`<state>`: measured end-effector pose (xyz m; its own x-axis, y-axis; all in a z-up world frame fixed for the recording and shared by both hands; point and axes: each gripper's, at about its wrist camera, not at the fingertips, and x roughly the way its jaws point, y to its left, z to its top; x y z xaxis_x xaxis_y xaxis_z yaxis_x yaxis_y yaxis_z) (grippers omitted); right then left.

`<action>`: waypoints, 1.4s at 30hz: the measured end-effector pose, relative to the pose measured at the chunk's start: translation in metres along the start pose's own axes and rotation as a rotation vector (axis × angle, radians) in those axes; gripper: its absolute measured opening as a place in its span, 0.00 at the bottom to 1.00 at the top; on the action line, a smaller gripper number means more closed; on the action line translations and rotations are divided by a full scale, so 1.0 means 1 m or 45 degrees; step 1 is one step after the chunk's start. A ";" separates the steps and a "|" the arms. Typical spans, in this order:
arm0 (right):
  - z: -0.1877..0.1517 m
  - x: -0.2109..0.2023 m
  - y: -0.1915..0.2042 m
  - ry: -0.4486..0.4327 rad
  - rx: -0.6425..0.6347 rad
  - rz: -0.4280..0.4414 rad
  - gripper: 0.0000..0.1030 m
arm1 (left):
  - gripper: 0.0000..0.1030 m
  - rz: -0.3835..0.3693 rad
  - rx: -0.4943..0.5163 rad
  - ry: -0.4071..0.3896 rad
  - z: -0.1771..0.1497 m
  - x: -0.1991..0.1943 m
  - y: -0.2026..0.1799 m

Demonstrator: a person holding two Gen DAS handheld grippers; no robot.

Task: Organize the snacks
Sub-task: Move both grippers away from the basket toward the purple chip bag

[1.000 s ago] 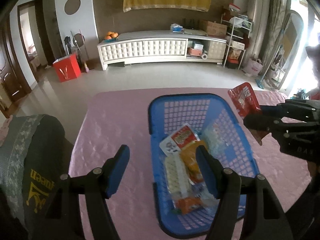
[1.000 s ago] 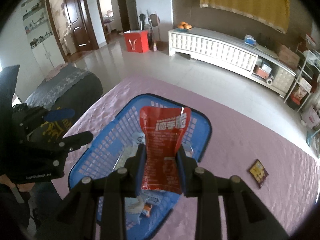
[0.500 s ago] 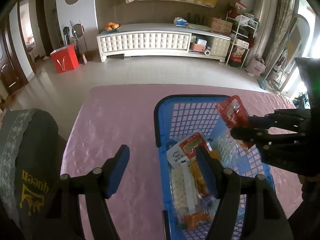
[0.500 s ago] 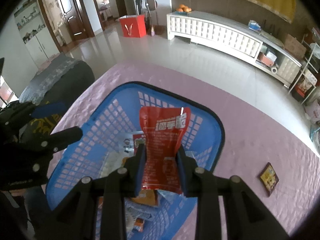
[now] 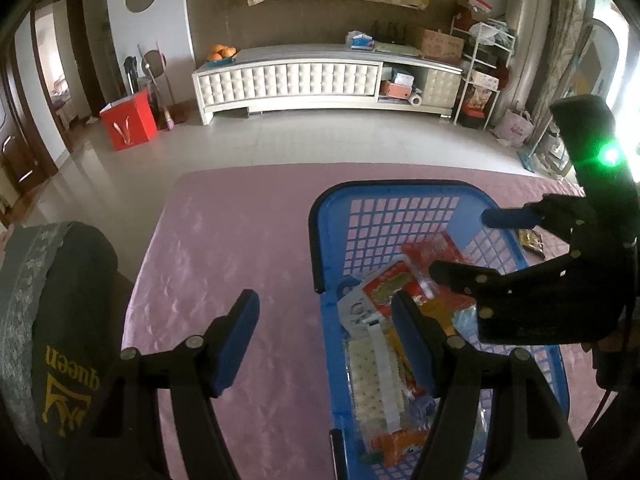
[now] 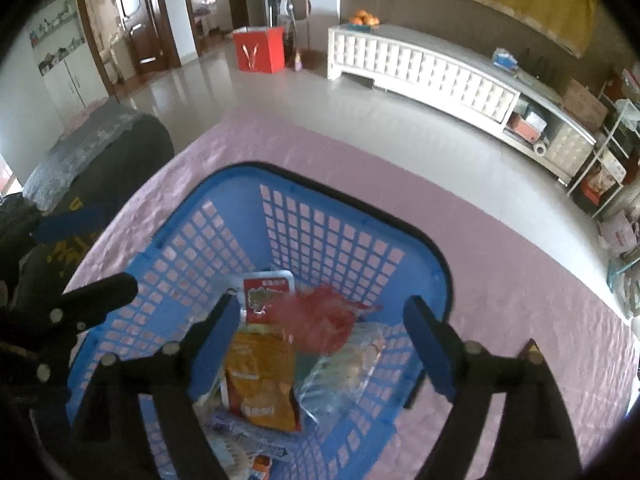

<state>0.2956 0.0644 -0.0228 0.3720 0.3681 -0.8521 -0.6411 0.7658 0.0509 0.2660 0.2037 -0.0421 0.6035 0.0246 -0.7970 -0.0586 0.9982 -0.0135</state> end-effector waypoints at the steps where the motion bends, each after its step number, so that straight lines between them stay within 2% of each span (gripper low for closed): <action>1: -0.003 -0.008 -0.002 -0.010 0.006 -0.005 0.85 | 0.65 -0.005 -0.006 -0.007 -0.001 -0.003 0.000; 12: -0.025 -0.085 -0.020 -0.109 0.048 -0.048 0.85 | 0.65 -0.018 0.008 -0.112 -0.004 -0.050 -0.023; 22: -0.055 -0.142 -0.050 -0.194 0.112 -0.111 0.86 | 0.65 -0.046 0.081 -0.201 -0.001 -0.090 -0.078; 34: -0.091 -0.171 -0.097 -0.238 0.209 -0.149 0.87 | 0.65 -0.131 0.176 -0.225 0.006 -0.096 -0.150; 35: -0.095 -0.171 -0.102 -0.235 0.214 -0.150 0.87 | 0.67 -0.148 0.178 -0.216 0.007 -0.094 -0.156; 37: -0.101 -0.171 -0.108 -0.233 0.221 -0.153 0.87 | 0.76 -0.172 0.191 -0.210 0.008 -0.090 -0.168; 42: -0.115 -0.166 -0.131 -0.227 0.256 -0.151 0.87 | 0.80 -0.173 0.240 -0.194 0.008 -0.078 -0.200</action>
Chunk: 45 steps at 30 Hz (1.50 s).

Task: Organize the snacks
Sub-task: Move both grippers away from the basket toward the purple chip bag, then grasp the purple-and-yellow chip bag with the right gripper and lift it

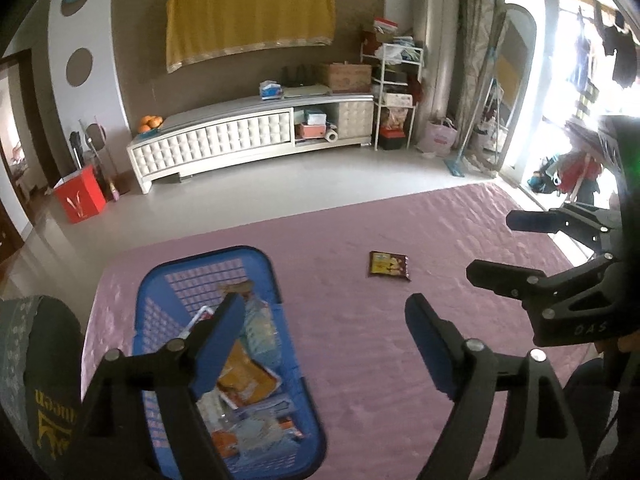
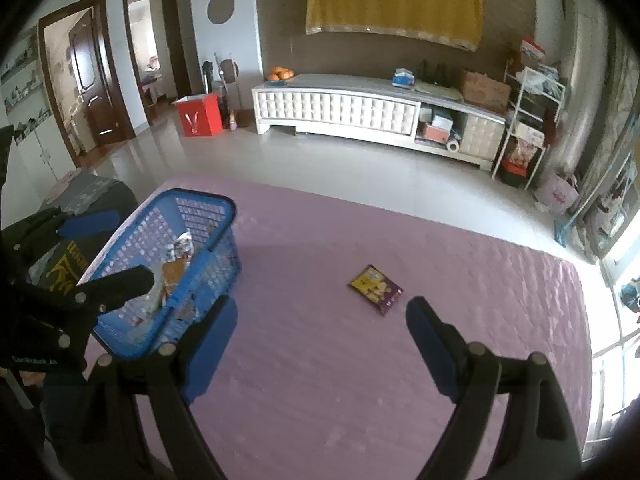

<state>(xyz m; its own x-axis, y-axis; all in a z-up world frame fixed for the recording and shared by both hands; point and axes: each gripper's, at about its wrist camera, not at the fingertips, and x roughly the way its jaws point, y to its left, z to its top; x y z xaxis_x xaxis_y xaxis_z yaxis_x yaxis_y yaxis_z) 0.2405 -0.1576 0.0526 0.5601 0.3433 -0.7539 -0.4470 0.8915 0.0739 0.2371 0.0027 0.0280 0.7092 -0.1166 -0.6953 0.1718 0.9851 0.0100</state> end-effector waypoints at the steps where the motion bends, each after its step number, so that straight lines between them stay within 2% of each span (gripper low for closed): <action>1: -0.003 0.001 -0.004 0.005 0.004 0.005 0.87 | 0.80 0.000 0.009 0.006 0.001 0.005 -0.005; 6: -0.014 0.012 -0.024 0.050 0.003 0.016 0.88 | 0.82 -0.028 0.025 0.062 0.004 0.027 -0.024; 8: -0.019 0.018 -0.030 0.059 -0.028 0.009 0.88 | 0.88 -0.022 0.024 0.053 0.006 0.035 -0.031; 10: -0.023 0.020 -0.034 0.039 -0.061 0.008 0.88 | 0.99 -0.017 0.013 0.062 0.006 0.044 -0.037; 11: -0.025 0.021 -0.037 0.017 -0.071 0.011 0.88 | 1.00 -0.012 0.012 0.066 0.006 0.048 -0.042; 14: -0.029 0.032 -0.047 0.002 -0.076 -0.004 0.88 | 1.00 -0.003 0.034 0.082 0.001 0.064 -0.051; 18: -0.032 0.053 -0.057 0.037 -0.121 -0.031 0.88 | 1.00 0.001 0.045 0.144 -0.005 0.088 -0.062; 25: -0.029 0.091 -0.085 0.126 -0.097 0.028 0.88 | 1.00 0.053 -0.009 0.190 -0.011 0.125 -0.068; 33: -0.019 0.130 -0.110 0.129 -0.205 0.131 0.88 | 1.00 0.034 -0.001 0.239 -0.009 0.171 -0.079; 37: -0.019 0.156 -0.108 0.168 -0.318 0.186 0.88 | 1.00 0.022 -0.029 0.264 -0.010 0.190 -0.077; 41: -0.023 0.183 -0.103 0.199 -0.438 0.222 0.88 | 1.00 0.049 -0.044 0.281 -0.012 0.214 -0.073; 45: -0.026 0.205 -0.104 0.223 -0.482 0.271 0.88 | 1.00 0.045 -0.041 0.296 -0.013 0.233 -0.069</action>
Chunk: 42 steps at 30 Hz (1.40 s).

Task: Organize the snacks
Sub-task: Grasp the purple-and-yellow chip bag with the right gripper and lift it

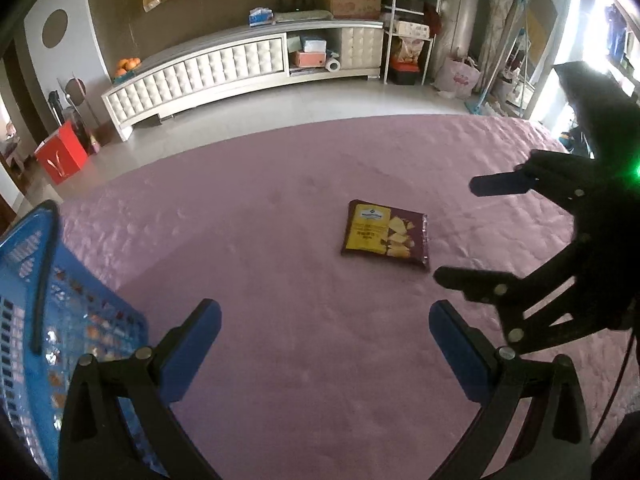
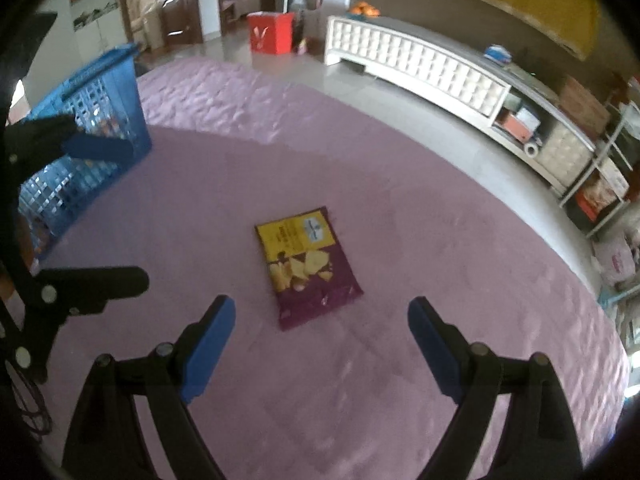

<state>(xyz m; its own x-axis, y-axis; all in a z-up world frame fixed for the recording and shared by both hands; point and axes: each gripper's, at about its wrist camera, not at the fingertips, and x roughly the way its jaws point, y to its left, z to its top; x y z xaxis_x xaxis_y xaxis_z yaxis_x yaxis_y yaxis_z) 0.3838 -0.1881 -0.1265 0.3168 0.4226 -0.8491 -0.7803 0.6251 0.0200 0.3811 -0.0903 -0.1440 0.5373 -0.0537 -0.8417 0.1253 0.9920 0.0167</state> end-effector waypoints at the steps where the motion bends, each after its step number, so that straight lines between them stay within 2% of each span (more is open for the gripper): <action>1: 0.001 0.005 -0.002 0.001 -0.008 0.021 0.88 | 1.00 0.010 0.010 0.001 0.001 0.004 0.001; 4: 0.003 0.018 -0.004 0.016 -0.048 0.047 0.88 | 1.00 0.026 0.019 0.010 0.003 0.016 0.003; 10: 0.008 0.028 -0.008 0.007 -0.068 0.090 0.75 | 1.00 0.024 -0.008 0.040 0.002 0.028 0.009; 12: 0.009 0.027 -0.009 -0.024 -0.075 0.096 0.67 | 1.00 0.040 0.000 0.033 0.003 0.028 0.009; 14: 0.010 0.026 -0.006 -0.048 -0.079 0.104 0.50 | 1.00 0.049 0.003 0.032 0.003 0.029 0.007; 20: 0.002 0.015 0.005 -0.063 -0.070 0.082 0.49 | 1.00 0.048 -0.004 0.031 0.005 0.032 0.007; 24: -0.001 -0.007 0.008 -0.098 -0.019 0.068 0.49 | 1.00 0.049 -0.031 0.000 0.005 0.022 0.008; 27: -0.001 -0.027 0.016 -0.118 0.000 0.067 0.49 | 1.00 0.012 -0.046 -0.022 0.005 0.010 0.006; 31: -0.002 -0.056 0.029 -0.133 -0.007 0.030 0.49 | 1.00 0.005 -0.033 -0.065 0.001 -0.014 -0.001; 42: -0.001 -0.131 0.080 -0.145 0.181 -0.121 0.49 | 1.00 0.028 -0.004 -0.230 -0.016 -0.106 -0.004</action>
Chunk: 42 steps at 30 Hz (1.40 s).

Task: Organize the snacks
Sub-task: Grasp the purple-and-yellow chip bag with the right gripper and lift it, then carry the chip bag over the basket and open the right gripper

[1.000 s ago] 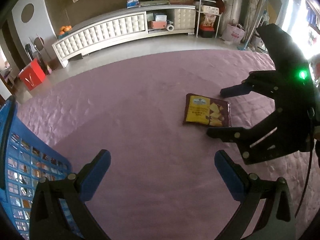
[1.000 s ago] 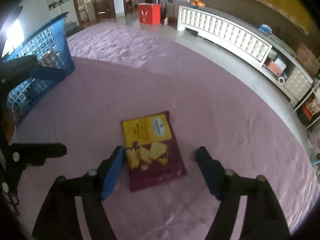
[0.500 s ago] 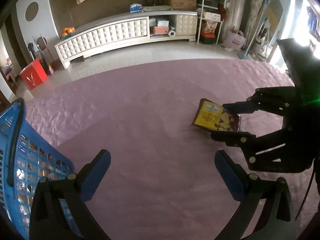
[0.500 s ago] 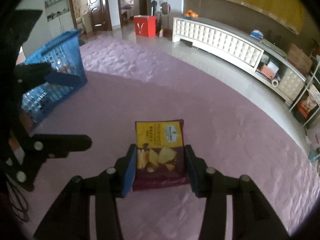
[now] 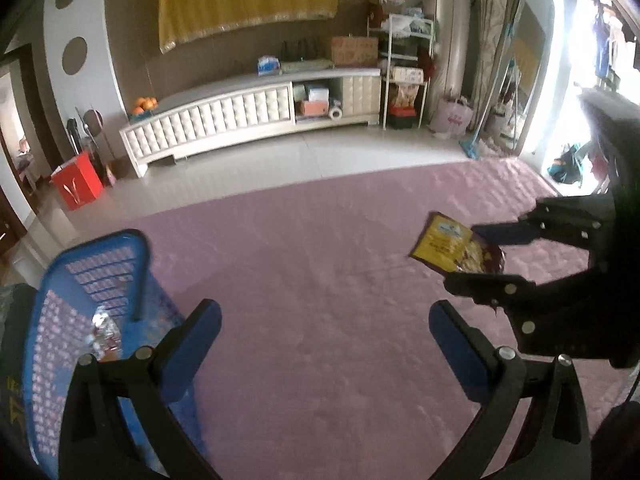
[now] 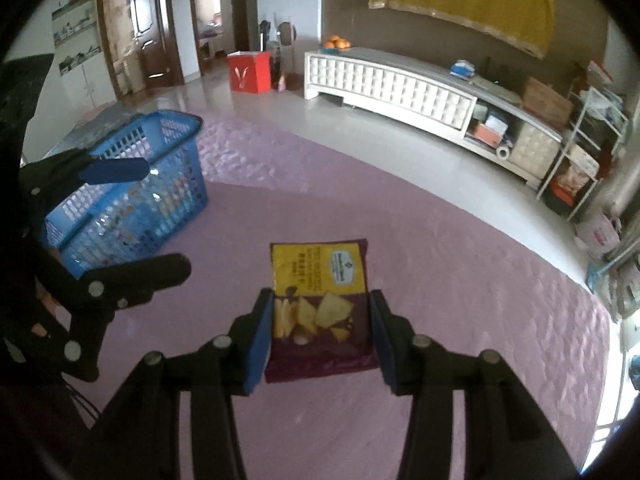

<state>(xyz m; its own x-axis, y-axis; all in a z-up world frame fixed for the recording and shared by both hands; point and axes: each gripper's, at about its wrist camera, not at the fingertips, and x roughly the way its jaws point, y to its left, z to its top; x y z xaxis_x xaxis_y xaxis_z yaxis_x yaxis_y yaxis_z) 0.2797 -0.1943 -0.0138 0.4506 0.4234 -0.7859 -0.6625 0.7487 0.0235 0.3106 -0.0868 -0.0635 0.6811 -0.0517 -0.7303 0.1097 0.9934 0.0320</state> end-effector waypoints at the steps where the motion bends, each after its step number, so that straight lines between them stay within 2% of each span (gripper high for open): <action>1: 0.002 -0.006 0.005 -0.008 0.019 -0.010 0.49 | 1.00 0.004 -0.009 -0.013 -0.001 -0.009 0.003; 7: 0.012 -0.038 0.036 -0.079 0.174 0.058 0.49 | 1.00 0.003 -0.021 -0.093 -0.007 -0.066 0.020; 12: 0.021 -0.046 0.063 -0.103 0.253 0.074 0.49 | 1.00 0.040 -0.014 -0.125 -0.017 -0.101 0.042; 22: 0.063 -0.038 0.139 -0.121 0.184 0.156 0.49 | 1.00 0.077 -0.107 -0.150 -0.041 -0.153 0.119; 33: 0.095 0.013 0.200 -0.033 0.086 0.188 0.49 | 1.00 0.137 -0.206 -0.117 -0.068 -0.171 0.210; 42: 0.098 0.059 0.229 0.083 -0.008 0.097 0.49 | 1.00 0.127 -0.345 -0.048 -0.096 -0.140 0.265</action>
<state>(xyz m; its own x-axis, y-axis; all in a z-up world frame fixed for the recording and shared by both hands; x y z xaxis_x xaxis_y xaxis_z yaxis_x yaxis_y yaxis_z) 0.2129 0.0520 0.0062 0.3592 0.4450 -0.8203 -0.6974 0.7121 0.0808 0.1746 0.1937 -0.0180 0.7056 0.0490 -0.7069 -0.1534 0.9845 -0.0848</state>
